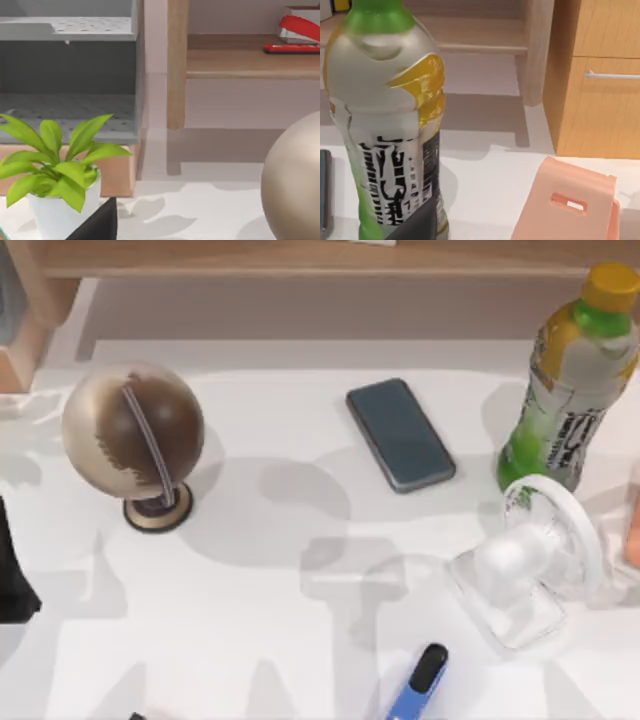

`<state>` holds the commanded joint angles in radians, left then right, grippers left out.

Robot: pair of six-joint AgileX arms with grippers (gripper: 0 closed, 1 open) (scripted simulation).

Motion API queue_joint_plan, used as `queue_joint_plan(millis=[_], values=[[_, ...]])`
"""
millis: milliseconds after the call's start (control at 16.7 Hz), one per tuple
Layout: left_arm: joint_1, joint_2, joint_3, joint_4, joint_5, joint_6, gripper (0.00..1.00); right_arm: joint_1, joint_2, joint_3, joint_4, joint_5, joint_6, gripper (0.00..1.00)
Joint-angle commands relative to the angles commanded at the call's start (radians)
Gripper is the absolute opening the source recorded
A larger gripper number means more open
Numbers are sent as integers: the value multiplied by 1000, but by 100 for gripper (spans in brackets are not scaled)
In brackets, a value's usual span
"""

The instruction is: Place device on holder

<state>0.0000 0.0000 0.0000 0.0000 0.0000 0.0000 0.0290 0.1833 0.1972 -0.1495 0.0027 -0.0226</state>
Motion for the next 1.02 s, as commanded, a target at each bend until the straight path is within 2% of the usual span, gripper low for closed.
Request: queue_joint_plan(millis=[240, 720, 1020], values=[[0, 0, 0, 0, 0, 0, 100, 30, 299, 335, -173, 10, -2, 100], [0, 0, 0, 0, 0, 0, 100, 107, 916, 1272, -462, 22, 18, 100], [0, 0, 0, 0, 0, 0, 100, 163, 1156, 1639, -579, 19, 43, 100]])
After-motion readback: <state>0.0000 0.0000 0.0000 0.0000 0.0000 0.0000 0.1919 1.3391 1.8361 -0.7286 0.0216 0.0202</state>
